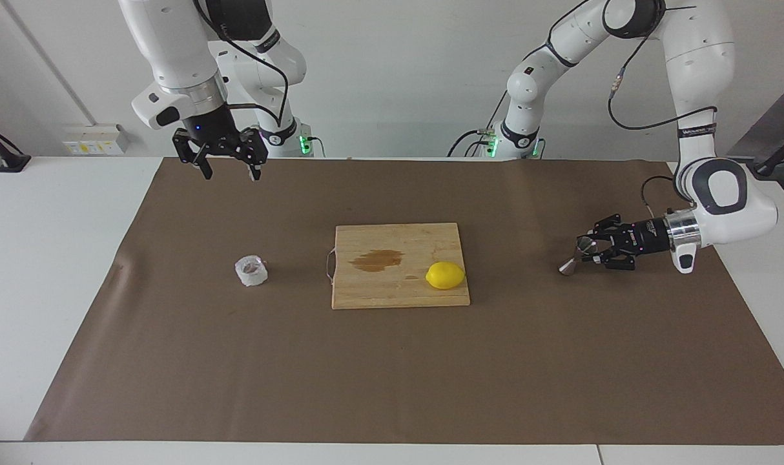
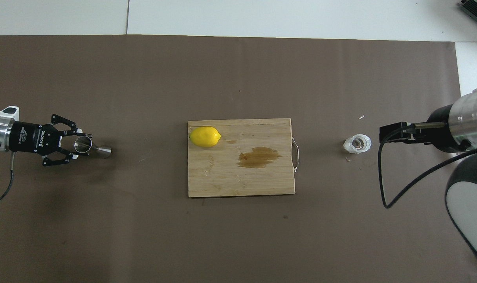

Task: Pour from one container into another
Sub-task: 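Carry the metal cup with the left gripper onto the cutting board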

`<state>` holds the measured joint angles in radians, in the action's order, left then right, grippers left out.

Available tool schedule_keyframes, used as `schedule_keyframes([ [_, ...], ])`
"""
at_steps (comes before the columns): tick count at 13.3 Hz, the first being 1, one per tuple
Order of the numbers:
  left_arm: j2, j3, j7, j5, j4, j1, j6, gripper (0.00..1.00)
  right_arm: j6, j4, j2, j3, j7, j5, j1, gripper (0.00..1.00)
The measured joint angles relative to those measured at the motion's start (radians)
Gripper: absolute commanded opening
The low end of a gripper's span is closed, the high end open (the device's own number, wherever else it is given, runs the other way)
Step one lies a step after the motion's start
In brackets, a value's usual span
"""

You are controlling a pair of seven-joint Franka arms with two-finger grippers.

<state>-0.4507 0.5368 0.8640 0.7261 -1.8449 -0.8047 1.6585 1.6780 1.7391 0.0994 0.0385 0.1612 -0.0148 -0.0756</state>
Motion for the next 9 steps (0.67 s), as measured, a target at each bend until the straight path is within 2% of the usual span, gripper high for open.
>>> schedule_keyframes([
  [4,0.002,0.047,0.039,0.045,0.020,0.014,-0.024,0.00,0.000,0.000,0.000,0.000,0.000,0.000,0.000,1.00],
  [6,0.017,0.054,0.085,0.095,0.027,0.061,-0.024,0.00,0.000,0.000,0.000,0.000,0.000,0.000,0.000,1.00],
  [9,0.077,0.057,0.191,0.152,0.035,0.152,0.003,0.00,0.000,0.000,0.000,0.000,0.000,0.000,0.000,1.00],
])
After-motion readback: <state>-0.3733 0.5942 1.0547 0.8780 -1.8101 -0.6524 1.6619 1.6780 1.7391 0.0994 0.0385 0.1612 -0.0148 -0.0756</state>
